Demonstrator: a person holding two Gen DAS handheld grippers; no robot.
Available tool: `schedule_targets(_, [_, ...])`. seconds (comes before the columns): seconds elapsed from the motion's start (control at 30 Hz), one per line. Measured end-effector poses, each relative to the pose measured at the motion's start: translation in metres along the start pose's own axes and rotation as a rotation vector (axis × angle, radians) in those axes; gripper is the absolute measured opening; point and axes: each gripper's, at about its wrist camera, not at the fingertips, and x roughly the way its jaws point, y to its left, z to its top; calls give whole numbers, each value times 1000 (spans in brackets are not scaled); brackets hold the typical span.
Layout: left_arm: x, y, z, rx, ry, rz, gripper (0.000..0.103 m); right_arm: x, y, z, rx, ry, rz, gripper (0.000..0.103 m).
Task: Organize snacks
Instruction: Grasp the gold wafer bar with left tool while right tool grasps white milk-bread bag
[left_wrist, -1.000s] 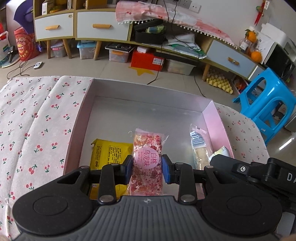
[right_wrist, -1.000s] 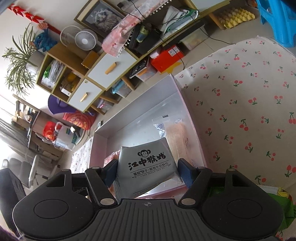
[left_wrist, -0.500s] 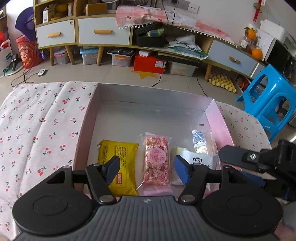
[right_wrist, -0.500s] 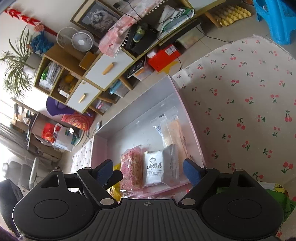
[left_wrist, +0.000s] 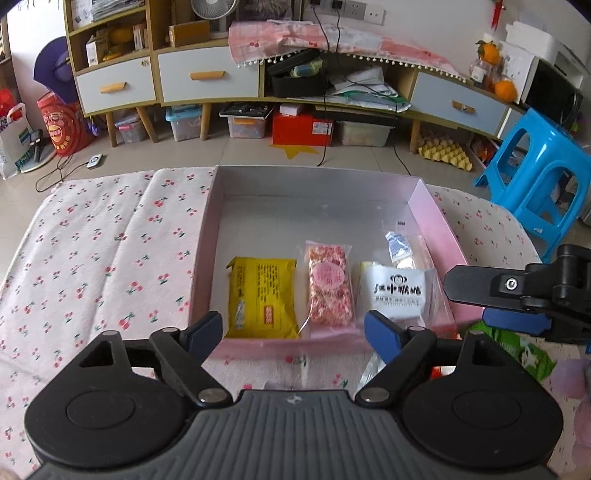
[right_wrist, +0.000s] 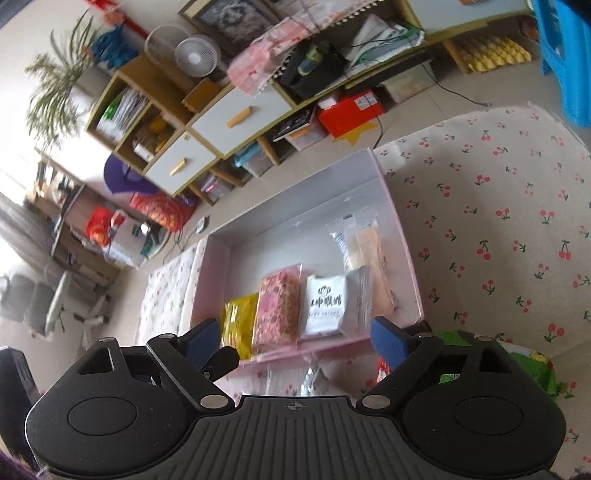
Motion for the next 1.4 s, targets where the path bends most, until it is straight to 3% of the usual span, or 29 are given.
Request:
schedule_targets(0.17, [-15,5,-16,-22,-1,16,93,-8,12,-11,-89,20,-17,92])
schedule_targets(0.47, [-34,12,-52,-13,6,95,99,-26,17,-31,-174,25,-39,94])
schedule_targets(0.73, [-45,29,-91,-112,-3,95,100,-33,28,-56,-246,26,-38,95])
schedule_targets(0.9, [-45,32,-105,-96,-17,112,100,-30,32,-78,-299,51,-43,95])
schedule_targets(1.0, [-44,37,-117,-104,-18,114,96,-28,34,-89,-334,52,-47,95])
schedule_targets(1.4, [-39,51,-130,-168,-42,-1,58,-1,37,-114,-438,113,-86,95])
